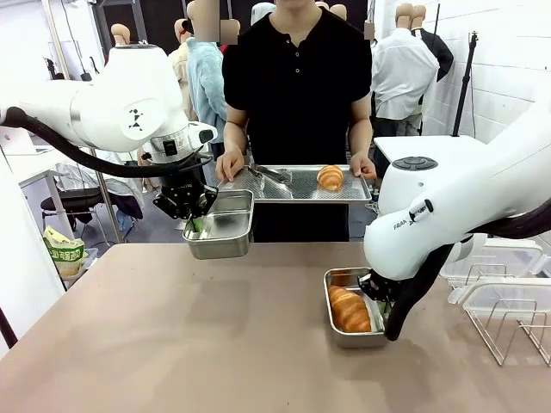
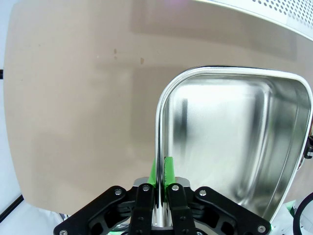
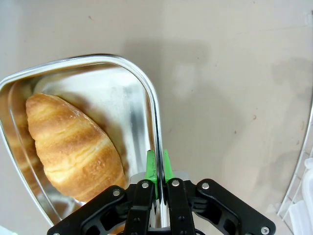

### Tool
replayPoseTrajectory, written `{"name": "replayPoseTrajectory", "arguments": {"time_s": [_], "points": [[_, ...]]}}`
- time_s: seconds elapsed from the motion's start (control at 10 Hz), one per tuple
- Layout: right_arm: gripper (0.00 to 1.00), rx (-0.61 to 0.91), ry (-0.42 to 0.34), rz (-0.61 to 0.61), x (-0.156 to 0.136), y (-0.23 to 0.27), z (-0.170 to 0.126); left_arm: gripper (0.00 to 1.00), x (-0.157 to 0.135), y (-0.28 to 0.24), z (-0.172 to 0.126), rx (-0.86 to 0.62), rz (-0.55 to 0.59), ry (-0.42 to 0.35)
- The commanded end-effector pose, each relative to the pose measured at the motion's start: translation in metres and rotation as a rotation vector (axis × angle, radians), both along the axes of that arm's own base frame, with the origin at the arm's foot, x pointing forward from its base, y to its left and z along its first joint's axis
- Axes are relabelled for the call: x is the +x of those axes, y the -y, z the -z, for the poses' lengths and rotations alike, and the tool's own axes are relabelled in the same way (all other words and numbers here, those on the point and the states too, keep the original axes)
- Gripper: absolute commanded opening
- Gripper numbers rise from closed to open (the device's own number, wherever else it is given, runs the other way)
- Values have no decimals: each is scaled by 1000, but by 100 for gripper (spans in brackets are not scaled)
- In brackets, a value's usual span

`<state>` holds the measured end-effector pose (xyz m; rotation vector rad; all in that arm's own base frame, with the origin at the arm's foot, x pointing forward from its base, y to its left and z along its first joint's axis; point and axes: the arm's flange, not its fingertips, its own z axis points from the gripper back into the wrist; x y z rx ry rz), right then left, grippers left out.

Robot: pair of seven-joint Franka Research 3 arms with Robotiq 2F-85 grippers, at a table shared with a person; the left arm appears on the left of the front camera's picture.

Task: Place the bread in airtight containers.
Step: Once an object is inside an Airtight Container , place the container in the center of the table.

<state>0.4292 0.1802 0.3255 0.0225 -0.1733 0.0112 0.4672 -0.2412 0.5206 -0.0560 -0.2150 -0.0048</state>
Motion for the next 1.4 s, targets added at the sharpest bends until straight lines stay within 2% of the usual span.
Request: {"name": "replayPoseTrajectory", "arguments": {"time_s": [0.0,0.1,0.5,0.6,1.3], "points": [[0,16,13,-13,4,-3,2,0,0,-1,-3,-3,-2,6],[9,17,6,-16,5,-3,2,0,0,-1,-3,-3,-2,6],[86,18,1,-6,5,-1,-1,0,0,-1,-3,-3,-2,6],[100,17,1,-6,4,-1,-1,0,0,-1,-3,-3,-2,6],[100,25,-13,-1,4,-1,-3,0,0,-1,-3,-3,-2,6]]}}
